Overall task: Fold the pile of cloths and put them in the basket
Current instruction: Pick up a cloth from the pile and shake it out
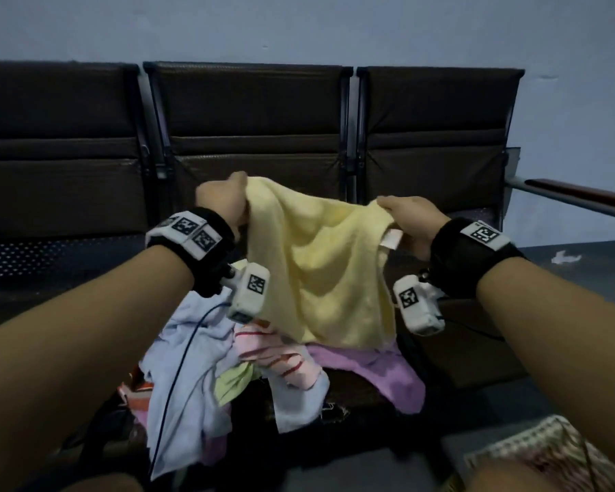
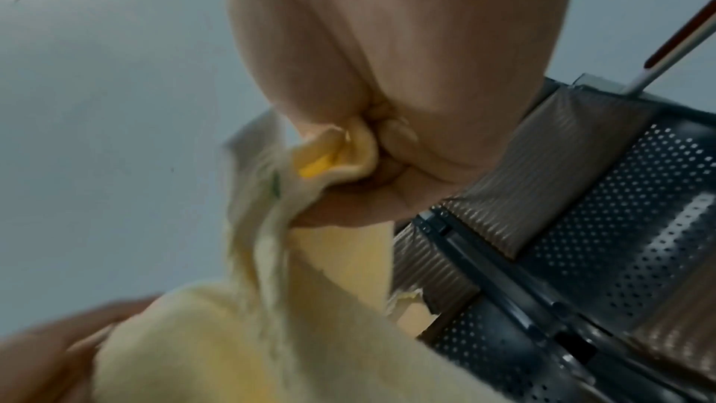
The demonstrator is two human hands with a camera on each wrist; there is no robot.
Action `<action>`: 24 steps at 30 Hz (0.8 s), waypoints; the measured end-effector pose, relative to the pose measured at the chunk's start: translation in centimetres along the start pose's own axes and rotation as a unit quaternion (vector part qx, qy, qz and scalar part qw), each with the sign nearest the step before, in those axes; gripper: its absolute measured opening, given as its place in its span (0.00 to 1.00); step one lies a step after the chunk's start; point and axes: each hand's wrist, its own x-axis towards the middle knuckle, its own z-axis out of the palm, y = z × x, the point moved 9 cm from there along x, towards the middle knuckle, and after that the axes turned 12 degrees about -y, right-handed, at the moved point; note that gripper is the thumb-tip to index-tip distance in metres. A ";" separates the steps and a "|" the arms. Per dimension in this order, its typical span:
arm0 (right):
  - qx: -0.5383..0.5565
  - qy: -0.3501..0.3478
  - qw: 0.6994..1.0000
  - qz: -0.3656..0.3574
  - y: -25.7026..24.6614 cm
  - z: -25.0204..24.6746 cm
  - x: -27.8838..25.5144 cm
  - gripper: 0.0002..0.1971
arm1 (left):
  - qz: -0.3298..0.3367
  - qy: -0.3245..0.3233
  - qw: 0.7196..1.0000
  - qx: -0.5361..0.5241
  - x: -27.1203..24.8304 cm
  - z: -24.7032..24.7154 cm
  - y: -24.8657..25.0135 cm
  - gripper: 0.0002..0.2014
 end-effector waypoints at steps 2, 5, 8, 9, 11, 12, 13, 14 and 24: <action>0.067 -0.008 0.998 -0.002 0.1 1.8 -0.1 0.14 | 0.014 -0.079 0.996 -0.047 -1.8 4.2 -0.4 0.17; 0.062 -0.031 0.997 -0.021 -0.4 4.3 0.2 0.13 | 0.038 -0.174 0.983 -0.036 -5.2 9.5 -0.8 0.15; 0.091 -0.066 0.993 -0.020 -0.6 5.9 -0.1 0.17 | 0.087 -0.226 0.970 0.014 -8.0 12.1 -0.8 0.17; 0.093 -0.075 0.993 -0.024 -0.6 6.1 -0.2 0.18 | 0.100 -0.238 0.966 0.035 -8.7 12.6 -0.7 0.16; 0.072 -0.079 0.994 -0.036 -0.5 5.9 -0.6 0.15 | 0.100 -0.263 0.959 0.047 -9.7 13.2 -0.8 0.11; 0.058 -0.067 0.995 -0.037 -0.3 5.4 -0.7 0.11 | 0.082 -0.275 0.957 0.033 -9.9 13.3 -1.0 0.09; 0.045 -0.048 0.997 -0.036 0.0 4.8 -0.8 0.09 | 0.059 -0.283 0.957 0.009 -9.8 13.3 -1.2 0.10; 0.031 -0.033 0.998 -0.039 0.1 4.3 -0.9 0.09 | 0.040 -0.274 0.961 -0.012 -9.5 12.9 -1.5 0.11; 0.008 -0.136 0.987 -0.092 -1.6 5.2 -2.8 0.22 | -0.120 -0.411 0.904 -0.012 -9.1 13.3 -5.6 0.05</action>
